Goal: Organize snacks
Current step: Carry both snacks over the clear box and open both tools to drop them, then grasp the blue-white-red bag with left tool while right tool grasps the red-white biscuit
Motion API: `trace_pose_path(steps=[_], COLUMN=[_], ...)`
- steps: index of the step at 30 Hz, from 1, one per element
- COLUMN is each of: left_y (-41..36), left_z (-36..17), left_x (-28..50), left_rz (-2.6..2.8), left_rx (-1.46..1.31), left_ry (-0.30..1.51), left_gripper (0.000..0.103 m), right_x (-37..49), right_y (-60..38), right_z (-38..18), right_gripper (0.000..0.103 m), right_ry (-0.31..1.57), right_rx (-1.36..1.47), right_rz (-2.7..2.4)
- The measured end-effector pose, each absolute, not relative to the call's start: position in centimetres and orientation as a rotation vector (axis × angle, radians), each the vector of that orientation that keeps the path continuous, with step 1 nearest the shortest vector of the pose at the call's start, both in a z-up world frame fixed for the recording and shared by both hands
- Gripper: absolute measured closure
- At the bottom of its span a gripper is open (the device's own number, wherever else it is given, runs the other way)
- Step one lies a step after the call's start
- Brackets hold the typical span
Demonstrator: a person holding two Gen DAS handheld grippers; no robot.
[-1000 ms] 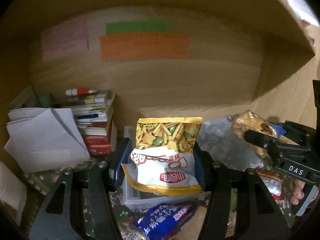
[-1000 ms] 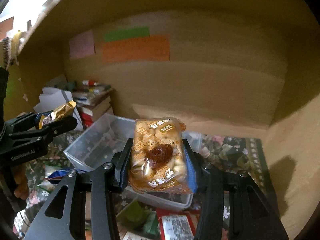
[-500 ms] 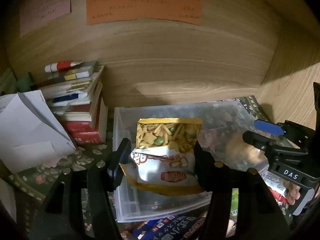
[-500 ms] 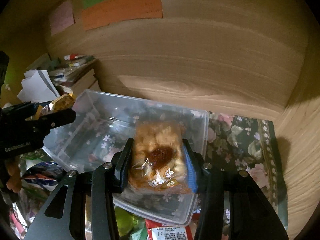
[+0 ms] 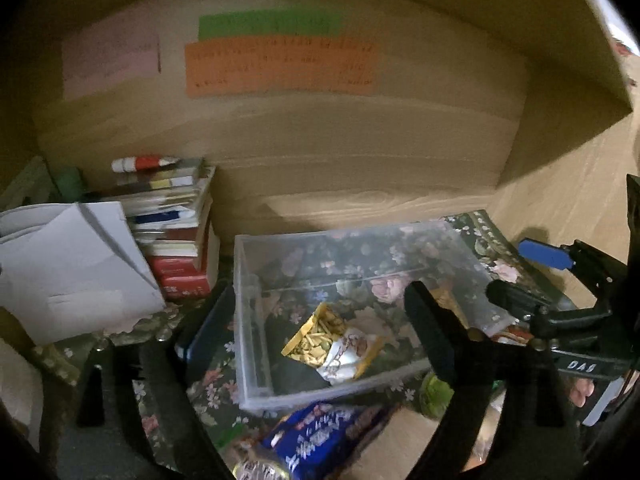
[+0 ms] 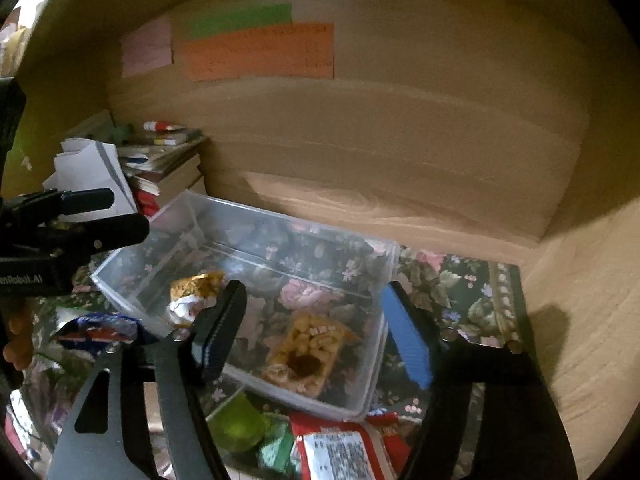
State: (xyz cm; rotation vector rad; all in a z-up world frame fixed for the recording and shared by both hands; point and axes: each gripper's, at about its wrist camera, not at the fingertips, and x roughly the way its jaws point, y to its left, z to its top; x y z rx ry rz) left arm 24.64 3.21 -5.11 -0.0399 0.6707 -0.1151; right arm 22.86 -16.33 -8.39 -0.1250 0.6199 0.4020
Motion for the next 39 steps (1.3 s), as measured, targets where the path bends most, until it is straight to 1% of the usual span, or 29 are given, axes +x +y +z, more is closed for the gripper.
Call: trace_pose_path(steps=[2,3,10,13,21,27,29,30,31,33,34,36,38,39], left_y=[3.3,3.3,3.2,3.3,3.2,2.7,2.6,2.5,2.5,2.3,2.3,2.4,2.5,2.6], left_z=[-5.1,-5.2,-7.0,-8.0,-10.9,-12.8,-13.3,-13.5,-13.7,-13.9,-14.0,-13.9,-13.9,-13.8], left_x=[23.7,23.0,19.5,18.4,17.3,17.8,18.1,18.2,18.3,18.3,18.2,18.1,18.1,18.0], left_rz=[-0.12,-0.121,-0.133,-0.132,-0.124,-0.122,-0.117,-0.118,-0.122,-0.124,-0.128,-0.124,-0.127,-0.128], left_rx=[-0.036,-0.032,-0.011,-0.015,-0.013,-0.018,-0.022,-0.024,-0.024,-0.017,-0.017,-0.02,-0.028,-0.031], left_ry=[0.666,0.665,0.689,0.701,0.731,0.76,0.765,0.767,0.77,0.767,0.763,0.754,0.751,0.749], left_gripper=[0.01,0.01,0.008,0.007,0.007,0.007,0.011,0.016,0.019,0.023,0.024,0.031,0.034,0.037], right_x=[22.0,21.6,18.8,18.1,18.4,18.7,18.9,19.1,19.2,19.5,19.5,19.5,19.4,19.3], right_y=[-17.0,-17.4,-20.2,-20.9,-21.6,-22.3,-22.9,-23.1,-23.4,-23.6,-23.7,-23.7,-23.7,-23.7], right_z=[-8.1,-8.0,-8.3,-9.4,-13.8,-15.6,-15.9,-16.1,-16.3,-16.8,-16.9,-17.0,-17.0,-17.0], right_gripper=[0.021,0.019,0.012,0.011,0.011,0.011,0.011,0.011,0.011,0.012,0.016,0.024,0.033,0.035], right_ry=[0.604,0.597,0.591,0.616,0.759,0.806,0.821,0.833,0.84,0.856,0.859,0.863,0.861,0.855], right_rx=[-0.109,-0.101,-0.077,-0.086,-0.039,-0.027,0.005,0.024,0.031,0.05,0.058,0.068,0.067,0.064], right_rz=[0.41,0.409,0.358,0.331,0.344,0.315,0.313,0.315,0.313,0.315,0.314,0.323,0.32,0.312])
